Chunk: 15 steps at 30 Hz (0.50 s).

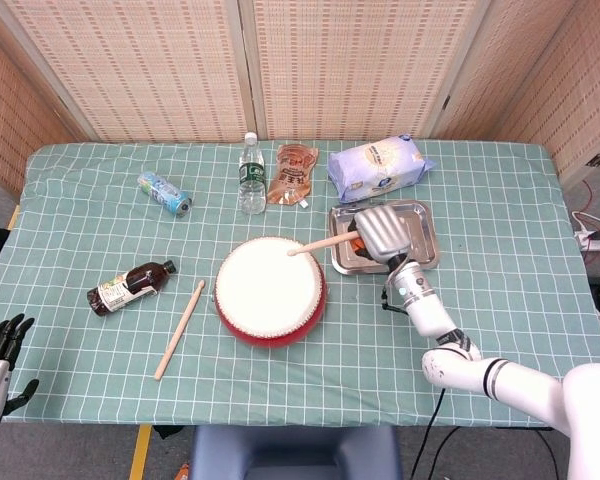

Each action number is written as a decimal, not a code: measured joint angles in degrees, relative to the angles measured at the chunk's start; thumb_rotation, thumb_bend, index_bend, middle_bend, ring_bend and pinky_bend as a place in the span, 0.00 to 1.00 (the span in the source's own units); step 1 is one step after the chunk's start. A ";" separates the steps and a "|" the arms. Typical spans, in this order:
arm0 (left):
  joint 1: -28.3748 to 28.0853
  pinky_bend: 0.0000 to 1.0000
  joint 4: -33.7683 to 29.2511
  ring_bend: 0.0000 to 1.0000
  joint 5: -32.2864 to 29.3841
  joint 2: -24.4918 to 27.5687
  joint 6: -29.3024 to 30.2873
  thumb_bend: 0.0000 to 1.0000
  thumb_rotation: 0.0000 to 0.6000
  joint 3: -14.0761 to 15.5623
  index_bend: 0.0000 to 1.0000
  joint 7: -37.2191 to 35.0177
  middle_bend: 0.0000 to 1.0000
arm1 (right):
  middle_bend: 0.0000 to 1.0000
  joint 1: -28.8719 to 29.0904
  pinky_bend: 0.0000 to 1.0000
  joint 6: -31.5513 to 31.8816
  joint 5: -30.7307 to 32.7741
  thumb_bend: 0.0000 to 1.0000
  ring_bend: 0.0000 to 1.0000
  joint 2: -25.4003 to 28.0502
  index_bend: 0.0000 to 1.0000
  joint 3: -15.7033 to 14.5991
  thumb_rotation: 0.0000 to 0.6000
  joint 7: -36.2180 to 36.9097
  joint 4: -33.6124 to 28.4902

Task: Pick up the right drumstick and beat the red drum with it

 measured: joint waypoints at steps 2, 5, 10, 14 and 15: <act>0.01 0.00 -0.13 0.00 0.05 0.04 0.03 0.23 1.00 0.03 0.01 0.10 0.00 | 1.00 -0.58 1.00 -2.34 1.66 0.97 1.00 0.55 1.00 0.53 1.00 3.72 1.78; 0.00 0.00 -0.40 0.00 0.11 0.08 0.02 0.23 1.00 0.05 0.01 0.29 0.00 | 1.00 -1.02 1.00 -4.60 2.97 0.88 1.00 0.79 1.00 0.78 1.00 5.79 4.61; 0.12 0.00 -1.45 0.00 0.30 0.48 0.29 0.23 1.00 0.16 0.00 1.20 0.00 | 1.00 -0.82 0.96 -8.49 3.12 0.76 0.99 -1.57 1.00 -0.36 1.00 7.58 12.98; 0.36 0.00 -1.85 0.00 0.14 0.72 0.34 0.23 1.00 0.30 0.01 1.64 0.00 | 0.97 0.06 0.93 -11.71 2.51 0.68 0.92 -5.24 1.00 -1.09 1.00 9.82 22.04; 0.41 0.00 -1.89 0.00 0.04 0.76 0.34 0.23 1.00 0.30 0.00 1.65 0.00 | 0.96 0.33 0.93 -12.37 2.30 0.66 0.90 -6.26 1.00 -1.18 1.00 10.49 24.19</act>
